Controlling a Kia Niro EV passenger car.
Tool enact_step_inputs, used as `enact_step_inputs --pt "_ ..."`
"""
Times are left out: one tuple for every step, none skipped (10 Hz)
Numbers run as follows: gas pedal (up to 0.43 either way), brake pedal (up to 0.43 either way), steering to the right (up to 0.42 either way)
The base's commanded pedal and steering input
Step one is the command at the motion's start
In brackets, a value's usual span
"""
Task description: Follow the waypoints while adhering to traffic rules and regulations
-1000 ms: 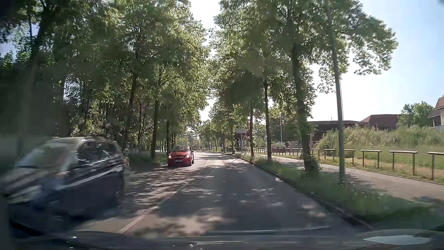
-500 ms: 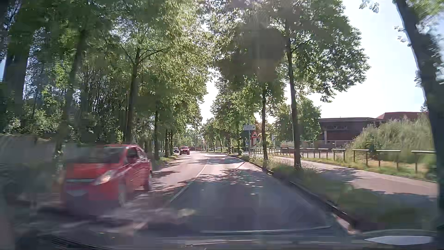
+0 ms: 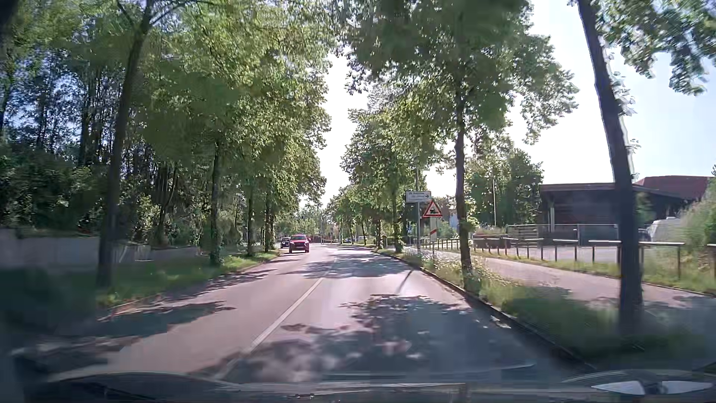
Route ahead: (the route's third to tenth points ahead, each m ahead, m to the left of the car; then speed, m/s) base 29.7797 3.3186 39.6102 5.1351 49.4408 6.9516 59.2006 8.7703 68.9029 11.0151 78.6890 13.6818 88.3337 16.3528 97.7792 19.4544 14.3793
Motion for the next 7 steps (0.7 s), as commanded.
enact_step_inputs --pt "0.150 0.012 -0.019" --pt "0.150 0.012 -0.022" --pt "0.150 0.012 -0.023" --pt "0.150 0.012 -0.022" --pt "0.150 0.006 -0.022" --pt "0.150 0.012 -0.021" --pt "0.150 0.012 -0.021"
